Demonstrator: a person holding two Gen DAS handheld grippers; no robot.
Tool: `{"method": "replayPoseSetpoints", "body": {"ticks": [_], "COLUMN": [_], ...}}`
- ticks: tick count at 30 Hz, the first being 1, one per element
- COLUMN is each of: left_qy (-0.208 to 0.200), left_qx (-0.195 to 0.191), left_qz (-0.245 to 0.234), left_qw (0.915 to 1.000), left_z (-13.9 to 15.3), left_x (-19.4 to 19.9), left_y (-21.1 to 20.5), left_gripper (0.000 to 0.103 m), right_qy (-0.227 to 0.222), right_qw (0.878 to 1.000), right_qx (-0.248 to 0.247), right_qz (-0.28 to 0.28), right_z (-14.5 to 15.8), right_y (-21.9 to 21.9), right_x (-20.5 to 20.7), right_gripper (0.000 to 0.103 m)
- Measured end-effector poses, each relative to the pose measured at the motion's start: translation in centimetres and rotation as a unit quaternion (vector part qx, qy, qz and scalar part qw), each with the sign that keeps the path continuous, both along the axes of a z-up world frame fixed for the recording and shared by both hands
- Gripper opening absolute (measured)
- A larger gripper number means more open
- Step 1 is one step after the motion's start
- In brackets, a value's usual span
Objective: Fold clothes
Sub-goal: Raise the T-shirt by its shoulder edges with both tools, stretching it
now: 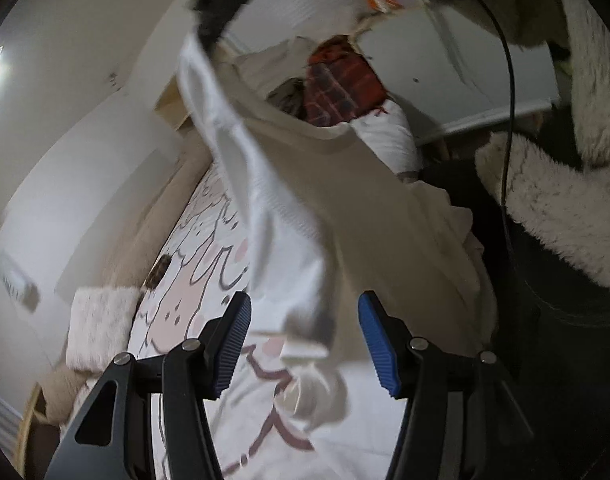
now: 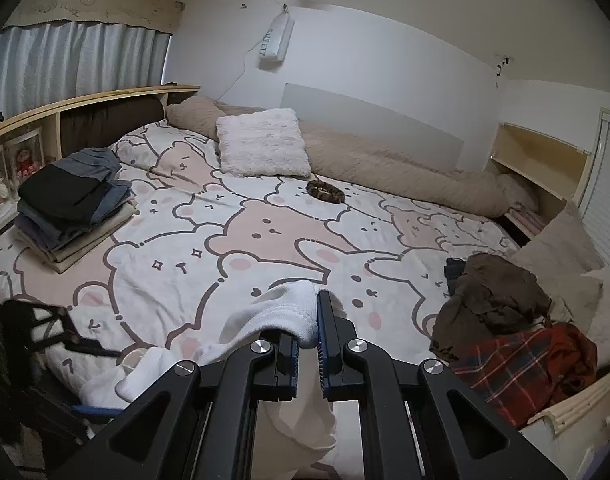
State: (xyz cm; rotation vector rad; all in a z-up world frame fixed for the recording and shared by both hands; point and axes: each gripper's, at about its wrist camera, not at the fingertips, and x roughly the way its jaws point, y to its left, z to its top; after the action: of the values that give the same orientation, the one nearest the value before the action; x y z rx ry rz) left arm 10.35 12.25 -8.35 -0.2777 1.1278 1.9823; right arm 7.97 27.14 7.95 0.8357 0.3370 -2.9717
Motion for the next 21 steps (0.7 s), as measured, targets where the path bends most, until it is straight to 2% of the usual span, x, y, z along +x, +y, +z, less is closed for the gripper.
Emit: {"method": "replayPoseSetpoints", "body": {"ticks": [1,2,3,4,6,8,10,12,14,18,21], "left_qy": [0.003,0.001,-0.004,-0.016,-0.025,-0.026,-0.018,-0.010,0.008,0.071,0.131], "left_qx": [-0.007,-0.020,-0.023,-0.012,0.035,0.086,0.151,0.215,0.269,0.304,0.335], "left_qz": [-0.003,0.008,0.018,0.033,0.071,0.116,0.162,0.207,0.227,0.234,0.235], "left_qw": [1.0000,0.9998,0.9996,0.9992,0.9965,0.9892,0.9751,0.9545,0.9360,0.9208,0.9028], "left_z": [-0.3,-0.7,-0.8,-0.4,1.7,4.2,7.8,11.5,15.3,20.6,25.3], "left_x": [0.0,-0.6,-1.2,-2.1,-3.6,-5.3,-6.9,-8.5,-9.0,-7.7,-5.7], "left_y": [0.4,1.0,1.2,1.1,0.1,-1.2,-3.2,-5.3,-7.1,-8.1,-9.0], "left_gripper": [0.042,0.012,0.007,0.006,0.006,0.006,0.006,0.006,0.006,0.006,0.006], "right_qy": [-0.001,-0.001,-0.001,-0.001,0.000,0.002,0.007,0.018,0.036,0.078,0.125], "right_qw": [1.000,1.000,1.000,1.000,1.000,1.000,1.000,0.999,0.998,0.993,0.981], "right_qx": [-0.002,-0.005,-0.005,-0.006,-0.003,0.001,0.009,0.021,0.038,0.081,0.138], "right_qz": [-0.001,-0.001,-0.001,-0.001,-0.001,0.001,0.007,0.017,0.028,0.046,0.059], "right_z": [0.0,0.0,0.0,0.1,0.2,0.4,1.0,2.0,3.3,6.2,9.3], "right_y": [0.1,0.3,0.4,0.5,0.6,0.8,0.8,0.6,0.1,-1.2,-2.5], "right_x": [0.0,0.0,0.0,0.0,0.2,0.3,0.3,0.3,0.4,0.9,1.7], "right_gripper": [0.008,0.008,0.008,0.008,0.008,0.008,0.008,0.008,0.009,0.008,0.008]}}
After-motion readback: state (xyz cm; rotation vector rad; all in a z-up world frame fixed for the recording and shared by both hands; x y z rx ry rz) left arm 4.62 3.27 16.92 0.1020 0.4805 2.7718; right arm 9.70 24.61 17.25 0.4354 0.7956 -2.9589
